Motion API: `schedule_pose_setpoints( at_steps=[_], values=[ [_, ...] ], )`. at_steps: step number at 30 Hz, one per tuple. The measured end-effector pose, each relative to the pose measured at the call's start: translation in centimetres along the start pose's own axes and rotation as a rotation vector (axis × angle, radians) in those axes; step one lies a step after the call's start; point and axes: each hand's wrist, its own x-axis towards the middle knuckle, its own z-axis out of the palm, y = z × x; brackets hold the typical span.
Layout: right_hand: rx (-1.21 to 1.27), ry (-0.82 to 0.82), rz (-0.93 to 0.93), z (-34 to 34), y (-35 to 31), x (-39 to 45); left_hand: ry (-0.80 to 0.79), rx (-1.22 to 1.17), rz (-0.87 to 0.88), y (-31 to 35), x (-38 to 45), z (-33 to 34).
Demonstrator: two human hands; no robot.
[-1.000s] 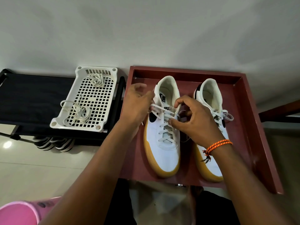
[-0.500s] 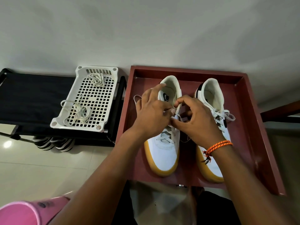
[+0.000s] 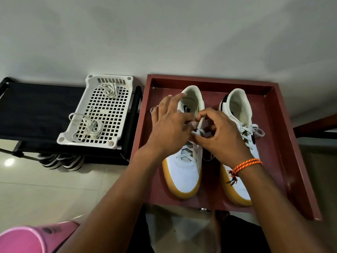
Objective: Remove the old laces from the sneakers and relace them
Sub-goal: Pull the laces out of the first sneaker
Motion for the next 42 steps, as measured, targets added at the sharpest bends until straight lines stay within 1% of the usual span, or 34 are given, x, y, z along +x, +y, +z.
schedule_pose_setpoints(
  at_steps=[2, 4, 5, 7, 8, 9, 10, 12, 16, 18, 20, 22, 23, 25, 26, 27, 29, 30, 31, 33, 34, 35, 37, 39, 40, 42],
  values=[
    [-0.002, -0.006, 0.0, 0.0, 0.0, 0.0, 0.005, -0.055, -0.015, 0.1, 0.2, 0.1],
    [-0.009, -0.014, 0.009, 0.0, 0.0, -0.1, 0.027, -0.159, -0.073, -0.3, 0.9, -0.3],
    [-0.004, -0.017, 0.014, 0.0, 0.0, -0.1, 0.063, -0.255, -0.114, -0.5, 1.1, -0.6],
    [0.017, -0.02, 0.02, -0.1, -0.1, -0.1, 0.208, -0.513, -0.198, -1.3, 1.5, -1.4],
    [0.024, -0.019, 0.019, -0.1, -0.2, -0.1, 0.284, -0.588, -0.218, -1.8, 1.5, -1.7],
    [0.025, -0.018, 0.018, -0.1, -0.3, -0.1, 0.338, -0.579, -0.204, -2.4, 1.7, -2.0],
    [0.024, -0.017, 0.019, -0.2, -0.3, -0.1, 0.361, -0.508, -0.174, -2.9, 1.8, -2.3],
    [0.025, -0.013, 0.022, -0.1, -0.3, -0.1, 0.312, -0.343, -0.11, -2.8, 1.7, -2.5],
    [0.022, -0.004, 0.005, 0.0, -0.2, -0.1, 0.027, -0.08, -0.019, -0.6, 0.5, -1.0],
    [0.021, 0.0, 0.0, 0.0, -0.2, 0.0, -0.037, -0.026, -0.001, -0.1, 0.2, -0.4],
    [0.018, -0.006, 0.005, 0.0, -0.2, -0.1, -0.046, -0.061, -0.018, -0.5, 0.5, -0.6],
    [0.005, -0.013, 0.01, 0.0, -0.2, -0.1, -0.011, -0.168, -0.026, -1.1, 1.1, -1.0],
    [0.004, -0.017, 0.014, 0.0, -0.2, -0.1, 0.037, -0.294, -0.05, -1.2, 1.2, -1.3],
    [0.016, -0.019, 0.021, 0.0, -0.3, 0.0, 0.128, -0.661, -0.165, -1.1, 1.2, -2.1],
    [0.016, -0.018, 0.021, 0.0, -0.3, 0.0, 0.161, -0.795, -0.225, -1.1, 1.3, -2.5],
    [0.011, -0.017, 0.021, 0.0, -0.2, 0.0, 0.194, -0.846, -0.239, -1.1, 1.3, -2.8],
    [0.004, -0.014, 0.019, 0.0, -0.2, -0.1, 0.265, -0.747, -0.167, -1.1, 1.3, -3.1],
    [0.004, -0.012, 0.019, 0.0, -0.2, -0.1, 0.274, -0.635, -0.108, -1.3, 1.4, -3.0],
    [0.003, -0.011, 0.018, 0.0, -0.2, -0.1, 0.253, -0.473, -0.054, -1.5, 1.4, -2.6],
    [-0.007, -0.011, 0.011, 0.0, -0.1, 0.0, 0.112, -0.138, -0.001, -1.2, 1.0, -1.5],
    [-0.008, -0.01, 0.005, 0.1, -0.2, 0.0, 0.029, -0.043, 0.01, -0.6, 0.6, -1.1],
    [-0.003, -0.008, 0.0, 0.1, -0.2, 0.0, -0.022, -0.017, 0.007, -0.3, 0.3, -0.6],
    [-0.003, -0.009, 0.002, 0.1, -0.2, 0.0, -0.012, -0.086, 0.005, -0.1, 0.3, -0.2],
    [-0.011, -0.018, 0.011, 0.1, -0.2, 0.0, 0.047, -0.196, 0.002, -0.5, 0.8, -0.6],
    [-0.012, -0.02, 0.014, 0.1, -0.2, 0.0, 0.074, -0.306, -0.019, -0.7, 1.1, -1.1],
    [-0.01, -0.022, 0.022, 0.0, -0.2, 0.0, 0.085, -0.633, -0.115, -0.7, 1.1, -2.2]
  ],
)
